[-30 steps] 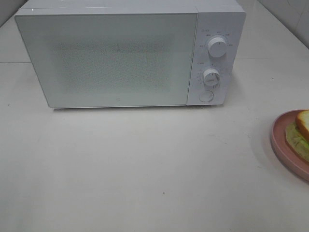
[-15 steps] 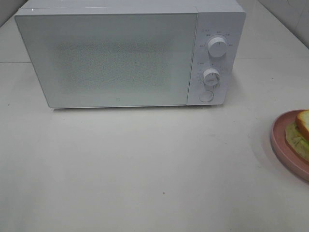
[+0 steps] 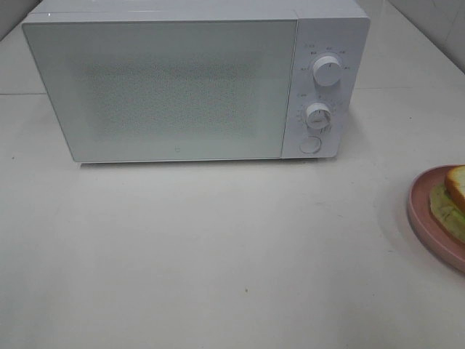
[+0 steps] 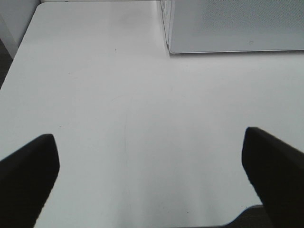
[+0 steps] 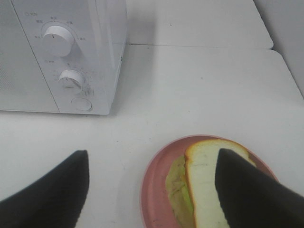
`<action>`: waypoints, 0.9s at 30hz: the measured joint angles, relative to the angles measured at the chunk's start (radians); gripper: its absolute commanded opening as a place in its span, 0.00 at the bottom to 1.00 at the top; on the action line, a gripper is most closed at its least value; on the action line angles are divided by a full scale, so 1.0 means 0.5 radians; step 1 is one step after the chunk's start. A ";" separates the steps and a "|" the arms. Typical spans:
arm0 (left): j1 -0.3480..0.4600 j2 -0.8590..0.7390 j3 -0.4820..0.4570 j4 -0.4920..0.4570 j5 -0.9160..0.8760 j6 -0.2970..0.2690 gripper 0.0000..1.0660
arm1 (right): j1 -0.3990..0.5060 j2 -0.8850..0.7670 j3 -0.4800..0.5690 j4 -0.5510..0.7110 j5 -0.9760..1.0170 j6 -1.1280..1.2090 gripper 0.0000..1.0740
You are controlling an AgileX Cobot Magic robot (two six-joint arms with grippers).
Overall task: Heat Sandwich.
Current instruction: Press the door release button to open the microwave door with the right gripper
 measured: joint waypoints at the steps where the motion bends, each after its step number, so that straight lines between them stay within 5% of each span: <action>1: 0.000 0.000 0.000 0.000 0.000 0.000 0.94 | 0.000 0.030 0.000 0.000 -0.034 0.000 0.68; 27: 0.000 0.000 0.000 0.000 0.000 0.000 0.94 | 0.006 0.760 0.000 0.002 -0.826 0.002 0.68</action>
